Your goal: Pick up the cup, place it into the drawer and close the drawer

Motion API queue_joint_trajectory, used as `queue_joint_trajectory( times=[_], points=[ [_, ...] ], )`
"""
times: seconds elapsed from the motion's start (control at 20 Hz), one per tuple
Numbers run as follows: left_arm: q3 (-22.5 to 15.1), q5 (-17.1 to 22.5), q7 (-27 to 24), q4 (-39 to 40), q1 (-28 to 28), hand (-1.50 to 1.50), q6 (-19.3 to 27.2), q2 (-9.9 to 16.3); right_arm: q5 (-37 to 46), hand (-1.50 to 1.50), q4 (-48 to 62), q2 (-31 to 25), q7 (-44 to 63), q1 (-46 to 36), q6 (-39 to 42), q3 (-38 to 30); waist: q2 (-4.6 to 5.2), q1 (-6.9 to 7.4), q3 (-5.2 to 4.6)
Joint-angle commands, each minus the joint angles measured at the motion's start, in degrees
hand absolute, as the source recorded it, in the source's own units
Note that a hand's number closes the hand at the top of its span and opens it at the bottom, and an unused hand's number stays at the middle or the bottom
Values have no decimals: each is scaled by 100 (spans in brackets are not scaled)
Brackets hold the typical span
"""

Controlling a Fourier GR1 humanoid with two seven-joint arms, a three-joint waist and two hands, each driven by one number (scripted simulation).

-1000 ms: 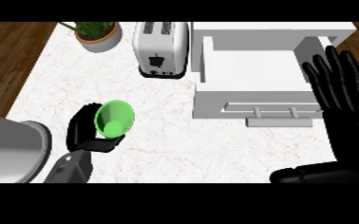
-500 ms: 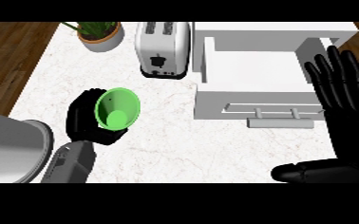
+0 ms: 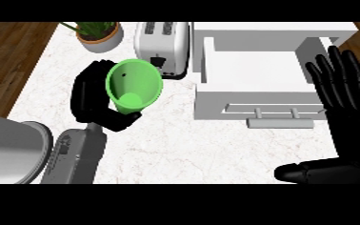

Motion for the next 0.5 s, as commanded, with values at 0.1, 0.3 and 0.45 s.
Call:
queue_joint_trajectory(
  times=[0.1, 0.3, 0.45],
  points=[
    [-388, -69, 1211, -1233, -352, 150, 735, -90, -75, -150, -104, -139, -10, 120, 128, -145, 0, -13, -1],
    [-444, -210, 1264, -225, -1683, 150, 1349, -92, 210, -150, 315, 43, -198, -265, -54, 34, 30, -62, -2],
    [-473, -303, 1418, -266, -1826, 150, 1560, -90, -91, -150, 357, -117, -241, -131, 150, -243, 21, -46, -2]
  ],
)
